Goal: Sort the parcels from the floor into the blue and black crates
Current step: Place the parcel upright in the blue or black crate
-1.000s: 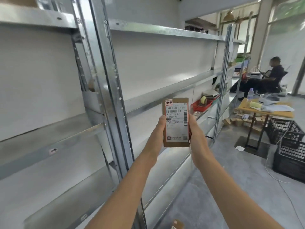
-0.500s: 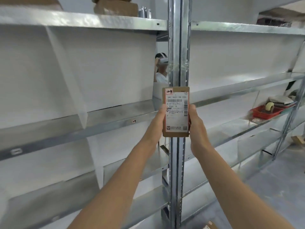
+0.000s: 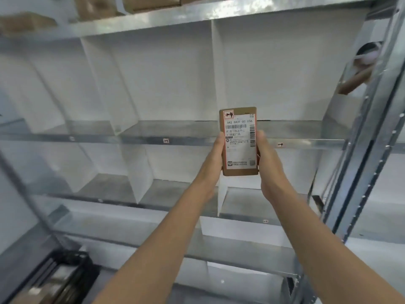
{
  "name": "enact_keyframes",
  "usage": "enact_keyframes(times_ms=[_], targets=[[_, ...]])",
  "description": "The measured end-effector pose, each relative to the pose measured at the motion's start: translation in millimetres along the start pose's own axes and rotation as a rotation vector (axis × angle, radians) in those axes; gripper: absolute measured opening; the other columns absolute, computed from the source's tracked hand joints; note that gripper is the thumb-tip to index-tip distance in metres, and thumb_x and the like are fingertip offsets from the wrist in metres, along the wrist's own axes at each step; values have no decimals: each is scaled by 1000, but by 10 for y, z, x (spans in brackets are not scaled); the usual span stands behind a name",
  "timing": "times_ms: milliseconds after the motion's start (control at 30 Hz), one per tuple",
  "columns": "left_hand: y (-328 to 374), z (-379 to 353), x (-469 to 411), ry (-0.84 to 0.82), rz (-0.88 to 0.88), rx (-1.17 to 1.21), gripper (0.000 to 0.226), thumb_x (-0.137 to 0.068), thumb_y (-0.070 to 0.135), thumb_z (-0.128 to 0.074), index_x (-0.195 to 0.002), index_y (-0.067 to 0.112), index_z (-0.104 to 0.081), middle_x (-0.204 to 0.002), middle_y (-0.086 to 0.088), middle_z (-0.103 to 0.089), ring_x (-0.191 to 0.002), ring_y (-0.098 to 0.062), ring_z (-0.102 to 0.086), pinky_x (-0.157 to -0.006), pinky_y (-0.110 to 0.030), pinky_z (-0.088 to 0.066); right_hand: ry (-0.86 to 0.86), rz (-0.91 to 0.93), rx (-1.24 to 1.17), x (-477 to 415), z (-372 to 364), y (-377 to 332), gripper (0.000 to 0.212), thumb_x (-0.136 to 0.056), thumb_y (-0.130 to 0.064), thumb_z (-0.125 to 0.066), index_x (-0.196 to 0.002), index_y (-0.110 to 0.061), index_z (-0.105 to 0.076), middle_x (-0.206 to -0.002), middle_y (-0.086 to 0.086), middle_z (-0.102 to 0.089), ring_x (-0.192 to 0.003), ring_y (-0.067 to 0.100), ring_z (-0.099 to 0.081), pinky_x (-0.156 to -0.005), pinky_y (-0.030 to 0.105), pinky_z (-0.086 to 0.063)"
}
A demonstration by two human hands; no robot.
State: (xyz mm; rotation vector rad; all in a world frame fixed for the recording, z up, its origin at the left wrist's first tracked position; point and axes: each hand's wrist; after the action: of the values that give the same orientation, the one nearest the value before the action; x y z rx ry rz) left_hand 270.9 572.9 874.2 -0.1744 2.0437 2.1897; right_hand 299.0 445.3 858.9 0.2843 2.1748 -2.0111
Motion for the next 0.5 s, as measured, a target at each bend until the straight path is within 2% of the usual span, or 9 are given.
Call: enact_keyframes(times_ms=[33, 167, 333, 400, 500], targets=[[-9, 87, 78, 38, 5, -10, 51, -108, 58, -14, -129, 45, -59, -94, 38, -70, -89, 23, -62, -91, -24, -44, -43, -9, -7, 14, -103, 29, 46, -113, -52, -28, -117, -39, -72, -105, -23, -78, -96, -6, -72, -76, 16, -51], [-84, 458, 363, 218, 46, -31, 58, -104, 66, -13, -128, 47, -61, -105, 30, -70, -92, 21, -62, -112, -38, -41, -207, -43, -33, 101, -548, 153, 51, -111, -58, -29, -129, -36, -71, -115, -17, -78, -102, -3, -72, -89, 25, -49], [-125, 962, 797, 406, 114, -60, 48, -105, 63, -12, -119, 50, -56, -98, 30, -62, -82, 18, -61, -94, -24, -44, -382, -69, -68, 313, -1211, 299, 53, -111, -58, -28, -137, -35, -67, -121, -14, -77, -109, 1, -72, -87, 23, -51], [-147, 1192, 948, 462, 121, -66, 49, -106, 61, -11, -123, 48, -55, -96, 29, -60, -82, 17, -56, -87, -18, -43, -437, -74, -74, 395, -1502, 352, 52, -111, -57, -28, -137, -35, -66, -121, -14, -77, -109, 2, -72, -88, 25, -52], [-201, 1563, 1165, 527, 133, -78, 58, -106, 60, -10, -140, 40, -53, -100, 27, -59, -89, 14, -55, -94, -22, -41, -520, -104, -80, 532, -1939, 412, 50, -110, -60, -28, -134, -39, -67, -121, -14, -76, -110, 6, -72, -91, 31, -53]])
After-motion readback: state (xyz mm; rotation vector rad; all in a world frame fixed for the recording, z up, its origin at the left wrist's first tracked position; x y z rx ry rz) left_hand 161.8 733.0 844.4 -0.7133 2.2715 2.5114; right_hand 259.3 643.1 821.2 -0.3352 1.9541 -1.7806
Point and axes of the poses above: each hand's wrist, its own x-axis away from the middle knuckle, its own z-axis out of the back of the hand, y = z × x
